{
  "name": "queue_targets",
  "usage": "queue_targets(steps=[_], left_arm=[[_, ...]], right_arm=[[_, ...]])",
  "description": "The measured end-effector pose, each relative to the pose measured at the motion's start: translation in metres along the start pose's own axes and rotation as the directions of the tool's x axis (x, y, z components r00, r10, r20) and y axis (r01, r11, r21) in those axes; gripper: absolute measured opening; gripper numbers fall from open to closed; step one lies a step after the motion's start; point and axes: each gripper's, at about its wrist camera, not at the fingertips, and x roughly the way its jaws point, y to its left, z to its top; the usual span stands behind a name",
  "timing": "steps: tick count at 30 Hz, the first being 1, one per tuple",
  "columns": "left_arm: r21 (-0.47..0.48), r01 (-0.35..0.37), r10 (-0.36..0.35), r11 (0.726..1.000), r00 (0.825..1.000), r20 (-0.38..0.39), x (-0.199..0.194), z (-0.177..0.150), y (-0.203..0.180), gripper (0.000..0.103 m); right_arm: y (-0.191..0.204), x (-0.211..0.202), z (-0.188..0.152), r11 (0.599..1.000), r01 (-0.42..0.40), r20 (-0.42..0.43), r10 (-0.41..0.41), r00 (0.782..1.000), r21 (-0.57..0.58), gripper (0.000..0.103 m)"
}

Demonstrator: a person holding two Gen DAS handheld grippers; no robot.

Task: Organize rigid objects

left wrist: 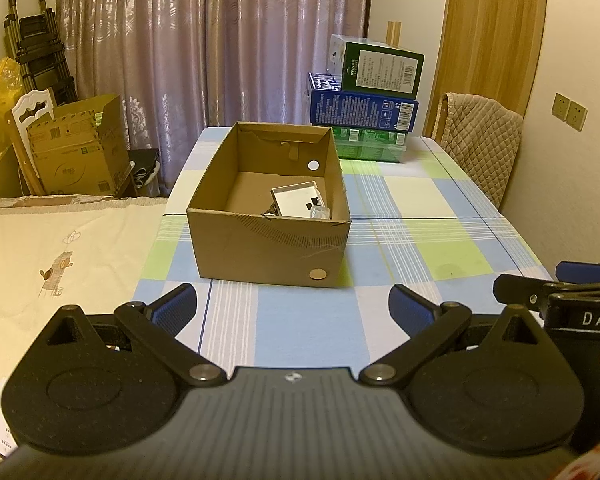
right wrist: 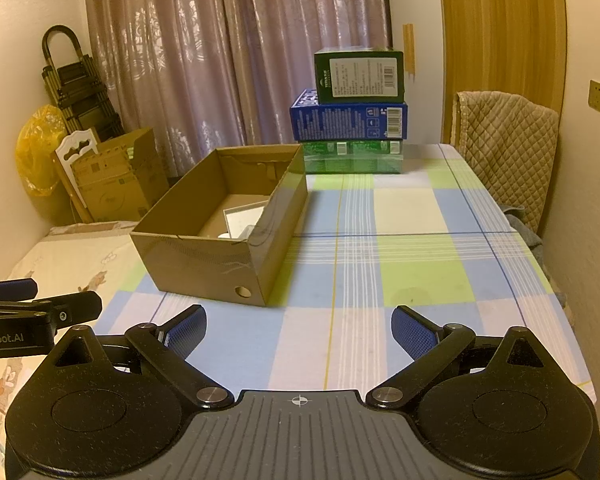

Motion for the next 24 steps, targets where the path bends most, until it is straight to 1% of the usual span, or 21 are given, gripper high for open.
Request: queue_targets(steps=[20,22,24], left_arm=[[-0.006,0.003,-0.003,1.0,1.0,-0.001,0.002,-0.0005,0.0009,0.101],[-0.009,0.01,-0.01,1.0,1.0,0.004,0.0025,-0.0009,0.0006,0.098],[-0.012,0.013,-0.013,1.0,1.0,0.008,0.0031,-0.0008,0.0004,0.098]], right_arm=[[-0.0005,0.0008,0.0001,1.0,0.0,0.0,0.0,1.0,0.002,0.096],[-0.0007,0.0006,0.0,1.0,0.0,0.0,0.0,1.0,0.003,0.096],[-0.0007,0.0007,0.0001,1.0,0.0,0.0,0.0,1.0,0.002,0.096]])
